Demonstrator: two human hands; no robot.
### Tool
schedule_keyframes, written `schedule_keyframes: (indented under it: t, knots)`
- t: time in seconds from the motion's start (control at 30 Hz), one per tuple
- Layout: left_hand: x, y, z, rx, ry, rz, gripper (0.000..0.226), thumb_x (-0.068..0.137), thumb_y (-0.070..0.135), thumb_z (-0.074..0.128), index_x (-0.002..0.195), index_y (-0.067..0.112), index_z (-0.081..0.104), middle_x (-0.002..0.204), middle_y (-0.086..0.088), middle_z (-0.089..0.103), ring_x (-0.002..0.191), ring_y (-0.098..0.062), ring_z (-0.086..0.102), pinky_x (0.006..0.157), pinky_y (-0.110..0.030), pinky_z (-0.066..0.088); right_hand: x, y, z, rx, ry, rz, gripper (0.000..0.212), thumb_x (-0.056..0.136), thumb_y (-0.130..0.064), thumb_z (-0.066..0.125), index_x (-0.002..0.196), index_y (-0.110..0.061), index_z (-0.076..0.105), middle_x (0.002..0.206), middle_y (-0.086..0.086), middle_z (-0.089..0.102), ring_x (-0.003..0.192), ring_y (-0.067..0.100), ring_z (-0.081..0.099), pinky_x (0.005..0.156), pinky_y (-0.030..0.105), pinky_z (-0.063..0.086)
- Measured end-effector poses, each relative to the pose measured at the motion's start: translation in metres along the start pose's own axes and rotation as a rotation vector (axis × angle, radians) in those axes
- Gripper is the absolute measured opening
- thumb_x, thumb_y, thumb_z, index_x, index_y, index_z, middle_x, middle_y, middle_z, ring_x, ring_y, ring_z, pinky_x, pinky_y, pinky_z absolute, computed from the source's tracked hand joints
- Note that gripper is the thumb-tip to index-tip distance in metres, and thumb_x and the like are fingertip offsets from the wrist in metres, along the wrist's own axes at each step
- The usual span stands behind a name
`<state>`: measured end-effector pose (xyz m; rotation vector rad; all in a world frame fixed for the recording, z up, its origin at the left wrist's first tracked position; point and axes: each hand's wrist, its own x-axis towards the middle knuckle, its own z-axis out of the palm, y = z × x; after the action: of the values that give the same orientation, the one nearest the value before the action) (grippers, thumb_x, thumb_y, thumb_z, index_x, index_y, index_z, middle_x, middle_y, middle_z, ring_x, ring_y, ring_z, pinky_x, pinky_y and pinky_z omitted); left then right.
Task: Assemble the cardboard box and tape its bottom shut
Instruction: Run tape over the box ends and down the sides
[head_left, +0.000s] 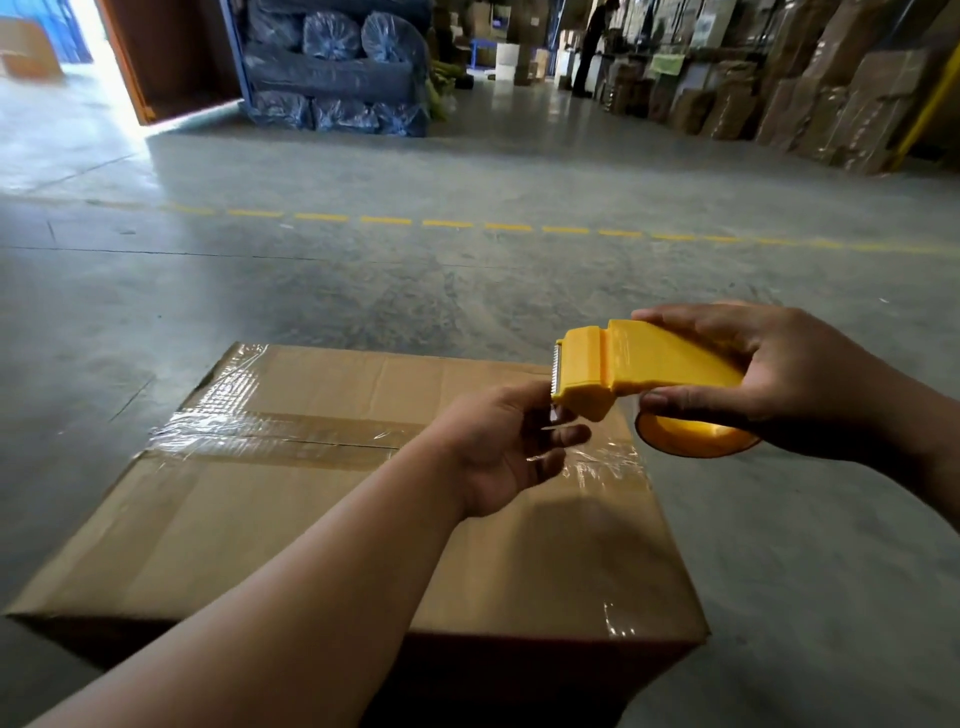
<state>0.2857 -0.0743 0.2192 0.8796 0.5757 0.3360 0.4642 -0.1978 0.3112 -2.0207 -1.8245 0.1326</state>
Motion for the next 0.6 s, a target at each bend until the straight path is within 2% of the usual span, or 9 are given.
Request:
schedule_keyframes:
  t: [0.13, 0.2, 0.27, 0.33, 0.37, 0.4, 0.5, 0.6]
  knots:
    - [0.022, 0.026, 0.014, 0.149, 0.077, -0.079, 0.028, 0.102, 0.021, 0.045, 0.089, 0.01, 0.067, 0.08, -0.003, 0.064, 0.062, -0.01, 0.066, 0.048, -0.018, 0.041, -0.003, 0.02, 0.003, 0.082, 0.093, 0.065, 0.081, 0.058, -0.074, 0.069, 0.131, -0.045, 0.05, 0.131, -0.024, 0.051, 0.114, -0.001, 0.046, 0.087, 0.017, 0.036]
    - [0.032, 0.046, 0.023, 0.286, 0.116, -0.096, 0.027, 0.102, 0.016, 0.043, 0.088, 0.008, 0.065, 0.081, -0.005, 0.067, 0.059, -0.009, 0.067, 0.05, -0.017, 0.042, -0.004, 0.026, 0.006, 0.13, 0.121, 0.115, 0.082, 0.061, -0.068, 0.071, 0.135, -0.039, 0.048, 0.137, -0.018, 0.05, 0.118, 0.001, 0.046, 0.092, 0.022, 0.036]
    - [0.042, 0.064, 0.024, 0.438, 0.138, -0.11, 0.024, 0.099, 0.009, 0.048, 0.084, 0.007, 0.066, 0.079, -0.006, 0.071, 0.068, -0.011, 0.069, 0.062, -0.018, 0.046, -0.003, 0.027, 0.012, 0.17, 0.099, 0.143, 0.086, 0.063, -0.062, 0.074, 0.139, -0.035, 0.044, 0.141, -0.012, 0.048, 0.12, 0.006, 0.047, 0.097, 0.026, 0.039]
    - [0.048, 0.077, 0.016, 0.593, 0.16, -0.141, 0.013, 0.092, 0.008, 0.06, 0.085, 0.006, 0.07, 0.09, -0.01, 0.071, 0.088, -0.017, 0.066, 0.083, -0.025, 0.048, 0.002, 0.025, 0.018, 0.167, 0.055, 0.149, 0.091, 0.062, -0.064, 0.073, 0.142, -0.034, 0.04, 0.142, -0.01, 0.048, 0.121, 0.01, 0.049, 0.098, 0.032, 0.042]
    - [0.051, 0.081, 0.012, 0.66, 0.161, -0.148, 0.008, 0.09, 0.008, 0.064, 0.088, 0.005, 0.071, 0.095, -0.012, 0.071, 0.092, -0.019, 0.065, 0.088, -0.028, 0.049, 0.003, 0.025, 0.021, 0.16, 0.044, 0.153, 0.093, 0.062, -0.065, 0.072, 0.142, -0.034, 0.039, 0.142, -0.01, 0.047, 0.121, 0.011, 0.05, 0.098, 0.034, 0.043]
    - [0.056, 0.083, 0.007, 0.711, 0.151, -0.142, 0.007, 0.089, 0.006, 0.065, 0.089, 0.005, 0.072, 0.094, -0.013, 0.071, 0.089, -0.018, 0.066, 0.084, -0.028, 0.052, 0.005, 0.024, 0.024, 0.158, 0.044, 0.157, 0.094, 0.061, -0.066, 0.071, 0.143, -0.033, 0.038, 0.142, -0.01, 0.047, 0.121, 0.011, 0.05, 0.098, 0.035, 0.044]
    - [0.07, 0.088, -0.009, 0.783, 0.11, -0.082, 0.013, 0.093, 0.002, 0.06, 0.092, 0.006, 0.072, 0.089, -0.011, 0.071, 0.071, -0.013, 0.069, 0.061, -0.022, 0.056, 0.008, 0.018, 0.034, 0.23, 0.096, 0.185, 0.093, 0.062, -0.063, 0.073, 0.142, -0.029, 0.041, 0.141, -0.01, 0.049, 0.121, 0.01, 0.05, 0.099, 0.036, 0.044]
    - [0.08, 0.093, -0.02, 0.806, 0.041, -0.059, 0.018, 0.098, 0.002, 0.053, 0.102, 0.002, 0.07, 0.092, -0.012, 0.072, 0.073, -0.014, 0.07, 0.059, -0.021, 0.055, 0.003, 0.005, 0.046, 0.278, 0.159, 0.23, 0.093, 0.059, -0.065, 0.071, 0.141, -0.029, 0.043, 0.136, -0.01, 0.053, 0.115, 0.007, 0.053, 0.093, 0.03, 0.045]
